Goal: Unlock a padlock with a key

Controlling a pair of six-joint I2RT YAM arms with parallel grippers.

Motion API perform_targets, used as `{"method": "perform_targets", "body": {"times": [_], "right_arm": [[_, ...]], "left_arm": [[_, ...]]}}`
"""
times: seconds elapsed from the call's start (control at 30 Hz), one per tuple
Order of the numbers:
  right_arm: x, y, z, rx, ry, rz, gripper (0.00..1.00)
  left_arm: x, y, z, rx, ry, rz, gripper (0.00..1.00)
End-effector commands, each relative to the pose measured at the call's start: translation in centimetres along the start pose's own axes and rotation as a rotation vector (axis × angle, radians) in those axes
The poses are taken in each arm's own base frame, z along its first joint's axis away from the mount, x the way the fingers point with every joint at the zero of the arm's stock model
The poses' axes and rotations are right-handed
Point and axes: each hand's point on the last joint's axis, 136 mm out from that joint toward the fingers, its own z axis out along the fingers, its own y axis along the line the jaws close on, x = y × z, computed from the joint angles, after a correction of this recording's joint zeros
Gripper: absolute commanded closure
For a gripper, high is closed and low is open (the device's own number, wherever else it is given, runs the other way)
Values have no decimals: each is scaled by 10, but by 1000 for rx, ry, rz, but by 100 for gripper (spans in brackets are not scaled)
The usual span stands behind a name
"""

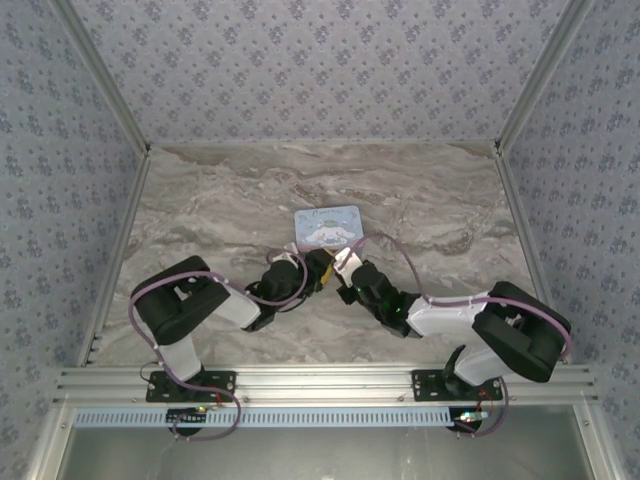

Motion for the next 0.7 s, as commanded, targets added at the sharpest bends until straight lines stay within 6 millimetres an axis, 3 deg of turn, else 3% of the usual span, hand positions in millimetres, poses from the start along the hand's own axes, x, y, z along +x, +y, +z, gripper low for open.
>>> {"method": "perform_targets", "body": {"times": [0.0, 0.23, 0.43, 0.67], "right_arm": [[-11, 0, -3, -26, -13, 84, 100], [-10, 0, -2, -62, 8, 144, 100], [-12, -6, -5, -76, 4, 277, 100], [-8, -10, -5, -97, 7, 390, 100]], "left_arm": [[-11, -6, -9, 7, -43, 33, 44], [-19, -39, -17, 88, -52, 79, 35], [-37, -84, -31, 182, -114, 155, 26], [-62, -137, -57, 177, -243, 434, 23]]}}
